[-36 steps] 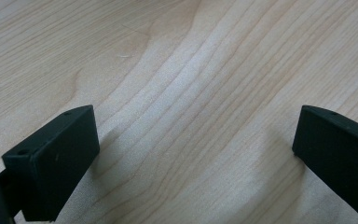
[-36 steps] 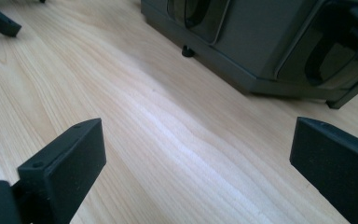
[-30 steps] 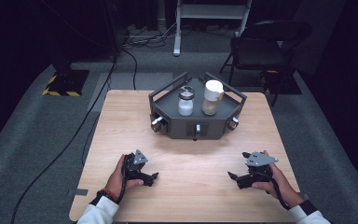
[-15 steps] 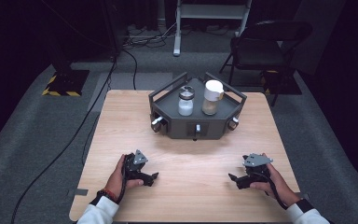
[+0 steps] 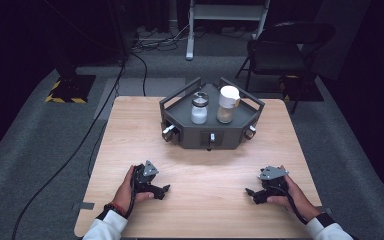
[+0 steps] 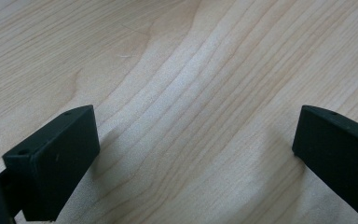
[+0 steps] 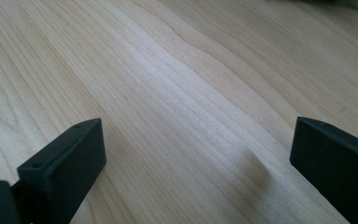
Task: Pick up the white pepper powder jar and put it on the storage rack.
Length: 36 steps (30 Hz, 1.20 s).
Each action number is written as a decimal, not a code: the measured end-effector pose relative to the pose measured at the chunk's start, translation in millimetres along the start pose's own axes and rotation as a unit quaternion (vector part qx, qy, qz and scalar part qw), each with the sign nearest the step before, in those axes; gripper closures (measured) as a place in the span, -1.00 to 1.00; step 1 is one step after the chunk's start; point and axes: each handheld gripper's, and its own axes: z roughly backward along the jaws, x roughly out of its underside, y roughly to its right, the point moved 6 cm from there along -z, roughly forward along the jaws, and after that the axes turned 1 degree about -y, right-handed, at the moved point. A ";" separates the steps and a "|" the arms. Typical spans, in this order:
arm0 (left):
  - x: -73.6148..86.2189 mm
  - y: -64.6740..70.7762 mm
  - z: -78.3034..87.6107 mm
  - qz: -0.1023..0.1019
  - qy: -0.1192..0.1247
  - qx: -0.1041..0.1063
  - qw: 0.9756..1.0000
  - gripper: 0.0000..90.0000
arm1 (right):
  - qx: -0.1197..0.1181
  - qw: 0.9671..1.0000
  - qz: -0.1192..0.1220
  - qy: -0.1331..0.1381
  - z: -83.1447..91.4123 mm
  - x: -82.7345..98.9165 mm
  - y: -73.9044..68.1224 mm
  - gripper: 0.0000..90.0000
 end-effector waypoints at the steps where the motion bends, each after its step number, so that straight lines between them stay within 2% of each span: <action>1: 0.0 0.0 0.0 0.000 0.000 0.000 1.000 -1.00 | -0.002 1.000 -0.002 0.000 -0.2 0.2 0.8 -0.93; 7: 0.0 0.1 0.0 0.000 0.000 0.000 1.000 -1.00 | -0.012 1.000 -0.021 0.000 -3.1 1.7 6.7 -1.00; 11: 0.0 0.0 0.0 0.000 0.000 0.000 1.000 -1.00 | -0.034 0.998 -0.057 0.004 -6.3 7.2 16.5 -1.00; 13: 0.0 -0.1 0.0 0.000 0.000 0.000 1.000 -1.00 | -0.033 0.998 -0.058 0.014 -7.1 10.8 18.4 -1.00; 36: 0.2 0.4 0.1 0.000 0.000 -0.001 1.000 -0.99 | -0.032 0.998 -0.060 0.013 -7.0 10.9 19.2 -1.00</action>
